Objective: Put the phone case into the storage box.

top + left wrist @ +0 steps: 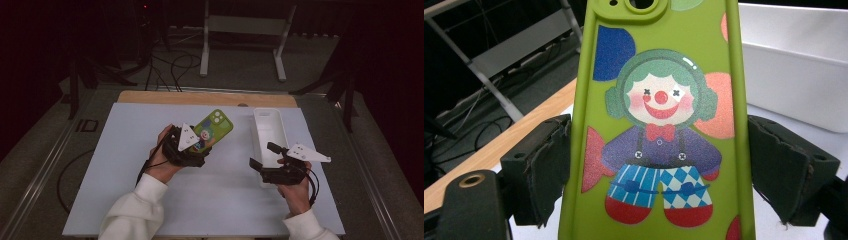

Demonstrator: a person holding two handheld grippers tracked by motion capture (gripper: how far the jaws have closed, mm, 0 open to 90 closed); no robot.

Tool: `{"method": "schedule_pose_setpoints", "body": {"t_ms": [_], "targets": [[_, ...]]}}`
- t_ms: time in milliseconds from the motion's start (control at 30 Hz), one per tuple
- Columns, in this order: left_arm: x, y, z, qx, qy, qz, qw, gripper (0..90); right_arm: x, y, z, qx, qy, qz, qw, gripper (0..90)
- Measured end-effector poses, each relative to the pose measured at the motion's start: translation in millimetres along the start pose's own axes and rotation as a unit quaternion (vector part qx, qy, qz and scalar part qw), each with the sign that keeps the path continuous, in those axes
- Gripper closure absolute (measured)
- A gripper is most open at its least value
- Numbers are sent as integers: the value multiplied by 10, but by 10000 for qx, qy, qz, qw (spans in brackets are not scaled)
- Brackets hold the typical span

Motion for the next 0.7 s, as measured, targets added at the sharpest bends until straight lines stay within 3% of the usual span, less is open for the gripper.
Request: {"method": "schedule_pose_setpoints", "body": {"t_ms": [700], "targets": [[-200,229,53,-167,-111,307,9993,161,18,61,94,104,94,168,9998,78]]}}
Point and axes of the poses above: each handheld gripper's, and its own axes: z roughly forward along the jaws, y roughly out of its top, x roughly to its left, the point moved 8 cm from there along z, roughly forward along the jaws, and after that the axes turned 10 degrees about z, right-handed, at the moved point
